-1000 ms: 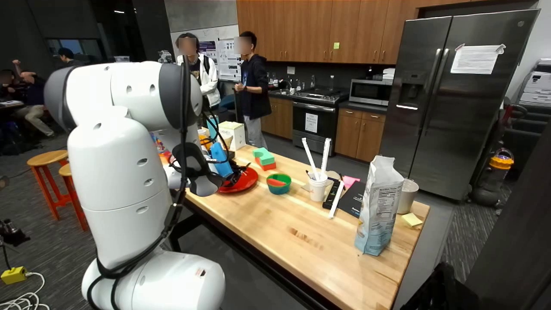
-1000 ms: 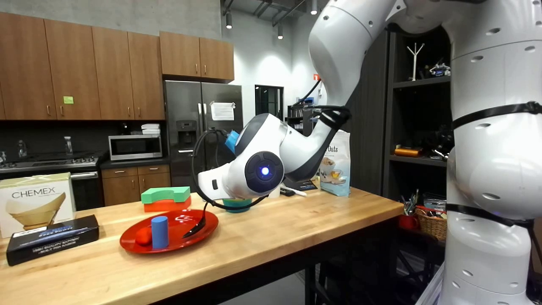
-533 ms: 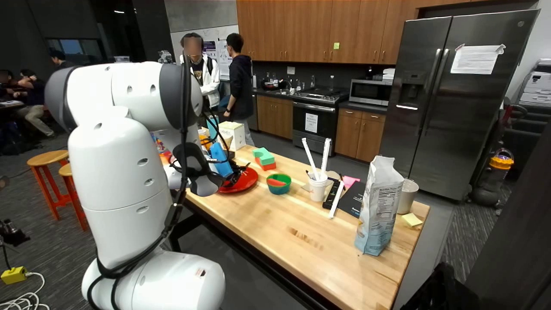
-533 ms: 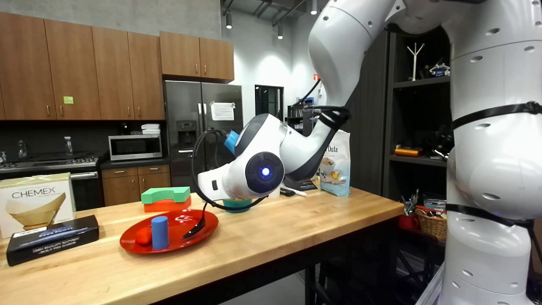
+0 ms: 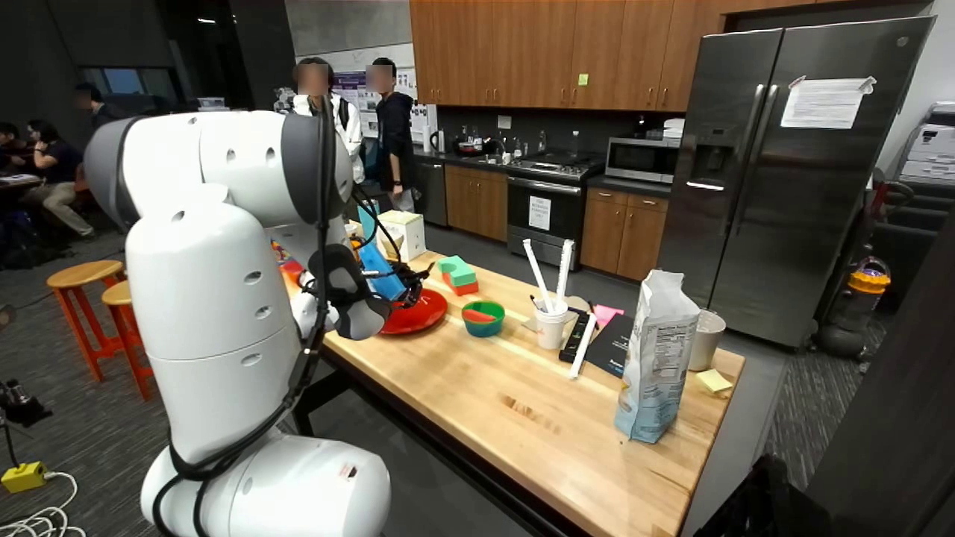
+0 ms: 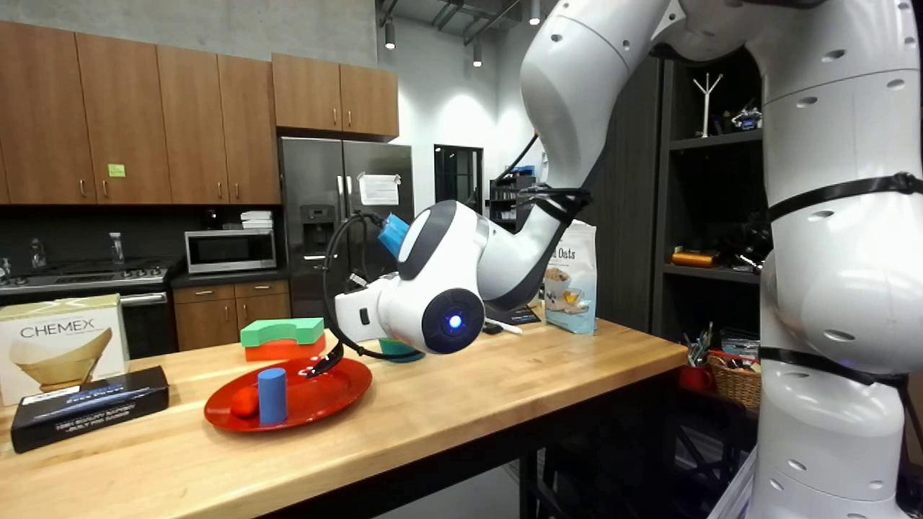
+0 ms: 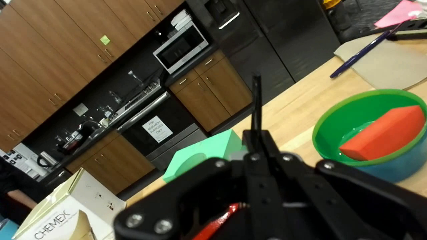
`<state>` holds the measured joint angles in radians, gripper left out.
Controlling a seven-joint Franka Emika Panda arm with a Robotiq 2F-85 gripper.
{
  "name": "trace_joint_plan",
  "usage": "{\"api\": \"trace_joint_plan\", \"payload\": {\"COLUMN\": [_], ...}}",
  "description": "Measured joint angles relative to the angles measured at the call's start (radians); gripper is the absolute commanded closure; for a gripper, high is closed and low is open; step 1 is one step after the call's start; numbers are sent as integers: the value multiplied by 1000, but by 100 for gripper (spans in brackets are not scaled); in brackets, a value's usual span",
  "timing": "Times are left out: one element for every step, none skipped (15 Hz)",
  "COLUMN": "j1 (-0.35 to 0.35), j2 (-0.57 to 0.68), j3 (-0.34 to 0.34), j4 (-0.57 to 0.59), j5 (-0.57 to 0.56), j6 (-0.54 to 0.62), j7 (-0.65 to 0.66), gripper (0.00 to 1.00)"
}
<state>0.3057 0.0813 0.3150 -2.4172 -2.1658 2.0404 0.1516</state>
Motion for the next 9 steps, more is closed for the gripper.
{"api": "trace_joint_plan", "payload": {"j1": [0,1,1,1,-9,-28,-49,-73,-99], "j2": [6,11,16,20,21,21,21,21,22], "j3": [2,3,5,5,-4,-24,-43,-63,-83], "j4": [0,0,0,0,4,17,33,51,68], "j5": [-7,-9,-9,-9,-23,-49,-70,-88,-104], "j6": [-16,-26,-29,-29,-13,21,61,105,152], "j7": [6,12,16,21,34,49,61,74,85], "gripper": [99,99,99,99,99,99,99,99,99]}}
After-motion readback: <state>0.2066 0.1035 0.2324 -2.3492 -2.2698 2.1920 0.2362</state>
